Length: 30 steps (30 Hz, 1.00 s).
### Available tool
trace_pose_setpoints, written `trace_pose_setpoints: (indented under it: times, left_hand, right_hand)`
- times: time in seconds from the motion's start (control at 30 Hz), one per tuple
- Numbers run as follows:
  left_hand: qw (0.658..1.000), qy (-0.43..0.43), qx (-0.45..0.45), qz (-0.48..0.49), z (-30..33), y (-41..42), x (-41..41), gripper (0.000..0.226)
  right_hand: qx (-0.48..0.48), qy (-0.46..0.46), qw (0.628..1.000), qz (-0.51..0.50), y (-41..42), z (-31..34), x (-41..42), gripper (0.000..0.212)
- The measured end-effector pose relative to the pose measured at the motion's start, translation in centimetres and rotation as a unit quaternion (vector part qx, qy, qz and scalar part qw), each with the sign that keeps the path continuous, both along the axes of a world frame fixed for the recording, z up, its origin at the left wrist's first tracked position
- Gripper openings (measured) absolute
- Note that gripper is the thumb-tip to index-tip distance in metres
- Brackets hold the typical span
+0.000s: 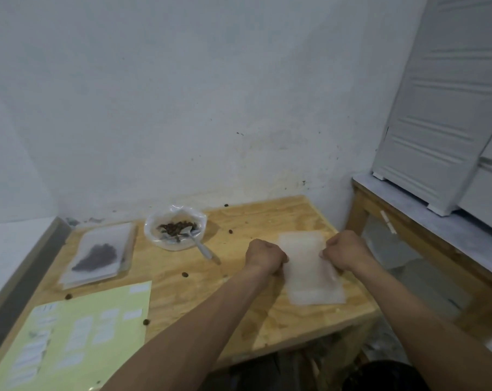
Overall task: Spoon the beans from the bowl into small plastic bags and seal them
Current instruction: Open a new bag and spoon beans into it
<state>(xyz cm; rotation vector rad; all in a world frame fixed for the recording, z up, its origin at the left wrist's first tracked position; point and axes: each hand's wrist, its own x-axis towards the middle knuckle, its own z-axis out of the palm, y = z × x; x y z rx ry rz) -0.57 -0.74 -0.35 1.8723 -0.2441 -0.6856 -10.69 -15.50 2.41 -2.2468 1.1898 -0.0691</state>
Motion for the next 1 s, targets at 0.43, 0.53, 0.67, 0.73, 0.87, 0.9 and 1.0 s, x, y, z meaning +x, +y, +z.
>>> trace_pose_setpoints:
  times: [0.43,0.53,0.67,0.73,0.87,0.9,1.0]
  left_hand:
    - [0.969,-0.034,-0.207,0.128,4.5,4.6,2.5,0.021]
    - [0.954,-0.044,-0.255,0.154,5.9,7.3,4.2,0.005]
    - [0.951,-0.098,-0.238,0.171,6.9,11.4,6.4,0.013]
    - [0.949,-0.116,-0.242,0.168,7.3,13.1,7.0,0.015]
    - [0.942,-0.135,-0.251,0.18,7.4,15.8,7.7,0.016]
    - [0.94,-0.137,-0.253,0.184,7.4,16.3,7.8,0.016]
    - [0.935,-0.141,-0.259,0.199,7.1,17.4,8.2,0.014]
  right_hand:
    - [0.267,-0.153,0.948,0.08,4.0,5.6,3.4,0.009]
    - [0.179,-0.199,0.952,0.15,6.1,6.1,5.0,0.025]
    - [-0.059,-0.271,0.927,0.251,8.9,6.6,7.6,0.049]
    - [-0.119,-0.285,0.899,0.31,10.4,6.6,9.1,0.048]
    - [-0.171,-0.249,0.881,0.365,13.2,6.4,11.4,0.042]
    - [-0.174,-0.253,0.877,0.37,13.8,6.3,11.8,0.041]
    - [-0.186,-0.277,0.863,0.379,15.0,5.9,12.6,0.037]
